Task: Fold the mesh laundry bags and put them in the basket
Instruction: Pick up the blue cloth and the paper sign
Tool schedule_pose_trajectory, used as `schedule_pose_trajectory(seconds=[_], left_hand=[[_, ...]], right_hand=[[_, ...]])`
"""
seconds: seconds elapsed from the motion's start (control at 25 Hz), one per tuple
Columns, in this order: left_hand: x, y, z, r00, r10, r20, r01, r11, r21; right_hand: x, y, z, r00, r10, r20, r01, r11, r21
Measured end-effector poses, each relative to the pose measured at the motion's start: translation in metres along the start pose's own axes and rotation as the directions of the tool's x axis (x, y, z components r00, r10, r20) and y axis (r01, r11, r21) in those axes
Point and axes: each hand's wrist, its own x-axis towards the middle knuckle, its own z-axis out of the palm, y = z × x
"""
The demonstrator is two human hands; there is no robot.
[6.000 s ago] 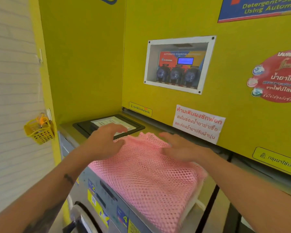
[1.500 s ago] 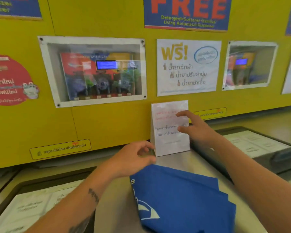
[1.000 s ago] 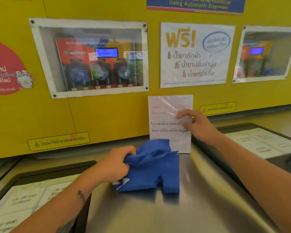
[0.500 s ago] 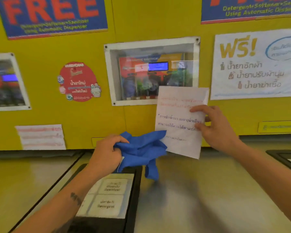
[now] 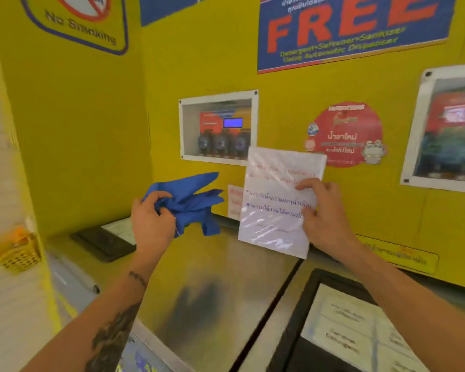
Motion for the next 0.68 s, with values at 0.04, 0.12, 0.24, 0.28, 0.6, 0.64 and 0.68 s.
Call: schedule_pose_trajectory(seconds=[0.04,0.12,0.24,0.28,0.6,0.64,0.68], left_hand=[[0.015,-0.019,-0.004,0.996,-0.058,-0.068,0.060,0.998,0.027],[0.039,-0.052,-0.003,0.981,-0.138,-0.135,0.150,0.986,0.078],[0.067,-0.094,0.013,0.983,-0.181,-0.013,0.180,0.961,0.209],[0.073,-0.108,0.022,0.985,-0.157,0.073,0.135,0.959,0.251],[0.100,-0.162,0.074,0.721,-0.305,0.622,0.073,0.926,0.370],[0.101,-0.157,0.077,0.718,-0.291,0.632,0.068,0.933,0.353],[0.101,-0.151,0.078,0.714,-0.287,0.638,0.076,0.938,0.337]], right_hand=[[0.006,-0.007,0.027,1.000,-0.004,0.023,0.004,1.000,0.001],[0.017,-0.015,0.073,0.998,0.000,0.062,0.001,1.000,-0.012],[0.029,-0.017,0.127,0.992,0.050,0.113,-0.041,0.996,-0.078],[0.033,-0.016,0.140,0.989,0.072,0.133,-0.059,0.994,-0.096],[0.058,0.011,0.191,0.976,0.162,0.144,-0.128,0.967,-0.219],[0.060,0.015,0.192,0.974,0.179,0.141,-0.146,0.965,-0.220],[0.060,0.015,0.190,0.973,0.177,0.148,-0.145,0.968,-0.206]])
